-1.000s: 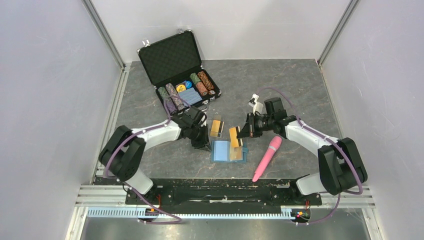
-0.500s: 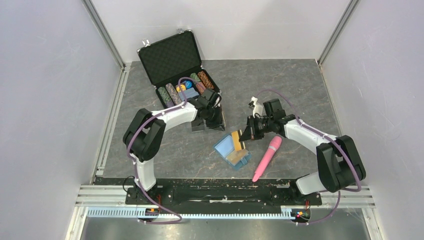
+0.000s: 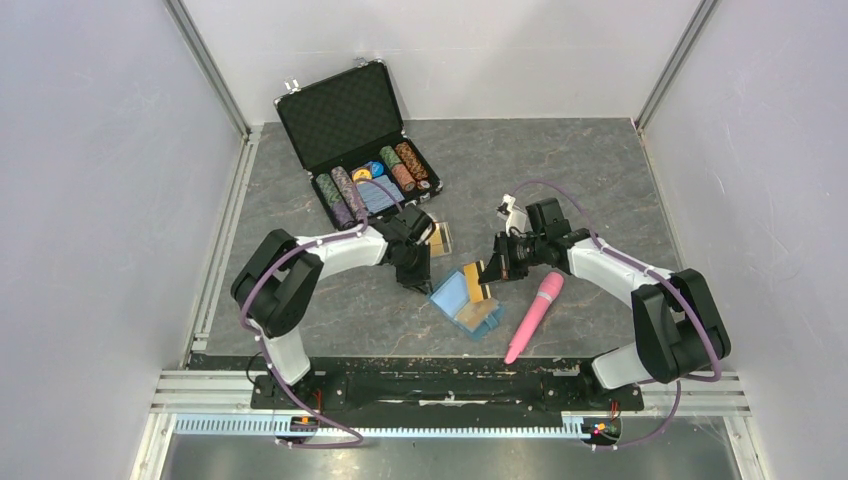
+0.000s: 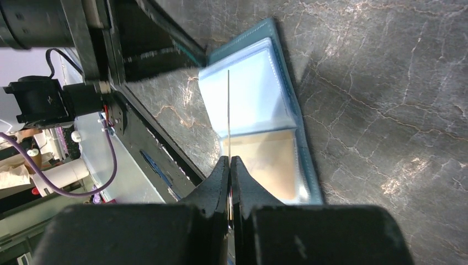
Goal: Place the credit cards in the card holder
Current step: Insert the credit card into the card holder.
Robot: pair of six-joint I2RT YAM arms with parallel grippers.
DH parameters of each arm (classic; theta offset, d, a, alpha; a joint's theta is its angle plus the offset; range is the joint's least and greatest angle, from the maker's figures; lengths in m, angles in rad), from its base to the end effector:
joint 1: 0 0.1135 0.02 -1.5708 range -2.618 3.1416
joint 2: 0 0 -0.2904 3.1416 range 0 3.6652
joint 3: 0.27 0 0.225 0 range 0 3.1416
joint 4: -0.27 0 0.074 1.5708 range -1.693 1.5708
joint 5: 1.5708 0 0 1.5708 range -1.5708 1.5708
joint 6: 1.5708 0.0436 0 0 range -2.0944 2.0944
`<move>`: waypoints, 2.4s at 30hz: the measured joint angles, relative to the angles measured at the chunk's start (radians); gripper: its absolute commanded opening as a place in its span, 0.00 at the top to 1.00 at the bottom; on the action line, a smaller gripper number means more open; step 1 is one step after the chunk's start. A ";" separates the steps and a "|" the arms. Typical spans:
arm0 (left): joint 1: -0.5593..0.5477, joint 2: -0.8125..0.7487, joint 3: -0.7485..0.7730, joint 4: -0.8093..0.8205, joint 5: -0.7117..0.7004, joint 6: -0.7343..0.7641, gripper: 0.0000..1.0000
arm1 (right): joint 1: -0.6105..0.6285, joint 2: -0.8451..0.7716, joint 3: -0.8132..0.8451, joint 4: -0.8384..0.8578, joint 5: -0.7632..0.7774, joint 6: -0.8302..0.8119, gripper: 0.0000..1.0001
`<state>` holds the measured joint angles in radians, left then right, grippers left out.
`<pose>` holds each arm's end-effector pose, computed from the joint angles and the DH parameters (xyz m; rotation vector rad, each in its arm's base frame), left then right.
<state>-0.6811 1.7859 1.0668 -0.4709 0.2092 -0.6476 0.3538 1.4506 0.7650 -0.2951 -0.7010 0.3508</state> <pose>0.2491 -0.2136 0.1912 0.1077 2.9109 -0.5868 0.2255 0.1133 0.2218 -0.2919 2.5914 1.1612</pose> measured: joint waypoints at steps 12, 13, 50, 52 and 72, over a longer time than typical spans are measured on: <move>-0.167 -0.057 -0.085 -0.006 0.040 -0.027 0.80 | -0.031 0.000 0.011 -0.067 0.035 -0.015 1.00; -0.179 -0.057 -0.087 -0.006 0.049 -0.034 0.80 | -0.038 0.000 0.013 -0.075 0.041 -0.020 1.00; -0.182 0.020 -0.036 -0.030 0.131 -0.077 0.98 | -0.088 0.074 -0.189 0.161 -0.095 0.059 1.00; -0.182 0.028 -0.027 -0.035 0.137 -0.077 0.98 | -0.089 0.085 -0.192 0.180 -0.103 0.067 1.00; -0.178 0.052 -0.002 -0.059 0.160 -0.077 0.98 | -0.009 0.169 -0.216 0.378 -0.140 0.137 0.96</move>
<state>-0.8589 1.8378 1.0649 -0.5301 0.3691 -0.7250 0.3447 1.6196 0.5488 0.0834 -0.8413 0.4873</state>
